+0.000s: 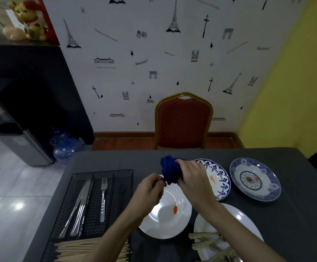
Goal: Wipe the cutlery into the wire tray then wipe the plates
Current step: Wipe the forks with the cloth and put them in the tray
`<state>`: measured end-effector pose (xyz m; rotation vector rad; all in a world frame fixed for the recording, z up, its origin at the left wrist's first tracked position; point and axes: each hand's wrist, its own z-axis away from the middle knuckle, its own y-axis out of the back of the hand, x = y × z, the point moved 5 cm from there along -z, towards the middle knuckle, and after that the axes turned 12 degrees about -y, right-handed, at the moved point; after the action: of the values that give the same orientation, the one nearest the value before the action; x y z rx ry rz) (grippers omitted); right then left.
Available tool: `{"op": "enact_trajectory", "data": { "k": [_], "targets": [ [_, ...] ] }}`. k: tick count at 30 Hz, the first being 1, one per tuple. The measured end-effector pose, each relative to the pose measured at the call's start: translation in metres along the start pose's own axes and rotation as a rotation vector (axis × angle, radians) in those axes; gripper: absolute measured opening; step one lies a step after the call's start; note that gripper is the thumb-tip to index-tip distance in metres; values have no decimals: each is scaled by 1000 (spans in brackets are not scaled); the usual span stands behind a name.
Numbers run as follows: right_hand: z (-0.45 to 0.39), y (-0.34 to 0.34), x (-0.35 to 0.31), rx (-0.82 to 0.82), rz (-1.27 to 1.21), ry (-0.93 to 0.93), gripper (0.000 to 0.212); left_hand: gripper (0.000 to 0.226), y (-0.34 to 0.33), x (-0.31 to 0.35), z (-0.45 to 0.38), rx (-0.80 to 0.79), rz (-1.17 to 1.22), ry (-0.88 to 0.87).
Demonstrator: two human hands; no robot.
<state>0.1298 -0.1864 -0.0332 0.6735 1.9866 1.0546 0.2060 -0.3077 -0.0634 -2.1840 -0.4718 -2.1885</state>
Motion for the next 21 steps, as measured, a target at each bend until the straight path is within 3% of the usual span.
{"op": "enact_trajectory", "data": {
  "k": [6,12,17,21],
  "targets": [
    [-24,5,53,15,54,-251,33,17,2,1,13,5,144,29],
    [-21,18,65,55,-164,-365,29,38,28,-25,9,168,-98,134],
    [-15,17,34,51,-265,-241,35,27,6,-26,1,12,-118,157],
    [-3,6,10,-1,-104,3,44,25,-10,-3,-3,-15,-95,35]
  ]
}}
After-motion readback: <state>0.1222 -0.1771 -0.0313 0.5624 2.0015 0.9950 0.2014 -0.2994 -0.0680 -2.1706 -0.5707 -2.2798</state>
